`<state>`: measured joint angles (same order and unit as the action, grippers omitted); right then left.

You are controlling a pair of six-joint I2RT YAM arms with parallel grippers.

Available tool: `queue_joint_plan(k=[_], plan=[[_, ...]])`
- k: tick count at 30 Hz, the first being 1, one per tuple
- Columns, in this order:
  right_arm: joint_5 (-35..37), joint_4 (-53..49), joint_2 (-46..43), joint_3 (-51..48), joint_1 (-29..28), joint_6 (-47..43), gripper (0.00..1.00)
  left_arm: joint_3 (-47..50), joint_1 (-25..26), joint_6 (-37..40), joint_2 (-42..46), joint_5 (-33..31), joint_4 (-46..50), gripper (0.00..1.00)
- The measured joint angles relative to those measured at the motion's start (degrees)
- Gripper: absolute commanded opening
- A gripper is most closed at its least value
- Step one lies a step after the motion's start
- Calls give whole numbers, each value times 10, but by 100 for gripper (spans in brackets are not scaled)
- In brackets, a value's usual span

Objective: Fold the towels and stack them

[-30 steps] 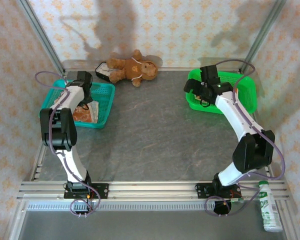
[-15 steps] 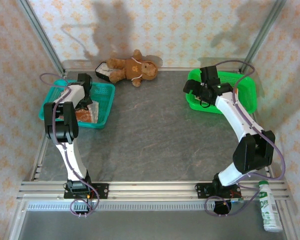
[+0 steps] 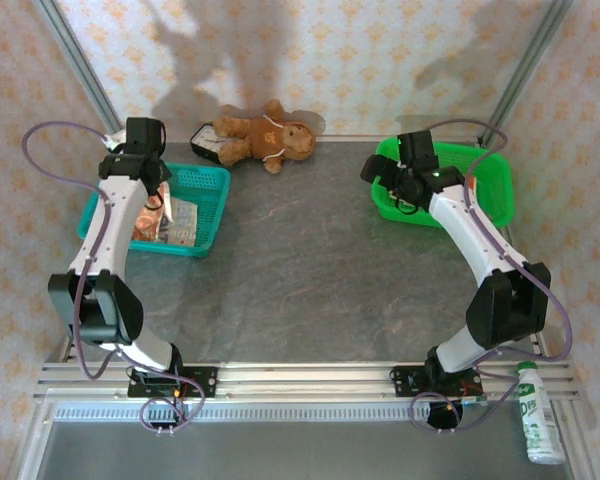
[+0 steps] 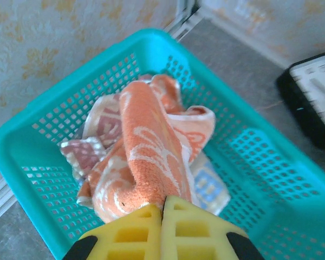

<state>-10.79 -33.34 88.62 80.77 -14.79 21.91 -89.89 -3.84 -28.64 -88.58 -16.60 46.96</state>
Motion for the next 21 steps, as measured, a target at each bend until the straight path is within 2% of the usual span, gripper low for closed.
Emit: queue_joint_plan(k=[8,21], plan=[[-2,0,-37,-2,-12,8,99,-71,34,-7,75,32,2,0],[-20,0,-94,-27,-22,21,99,-127,67,-81,139,122,-20,0]])
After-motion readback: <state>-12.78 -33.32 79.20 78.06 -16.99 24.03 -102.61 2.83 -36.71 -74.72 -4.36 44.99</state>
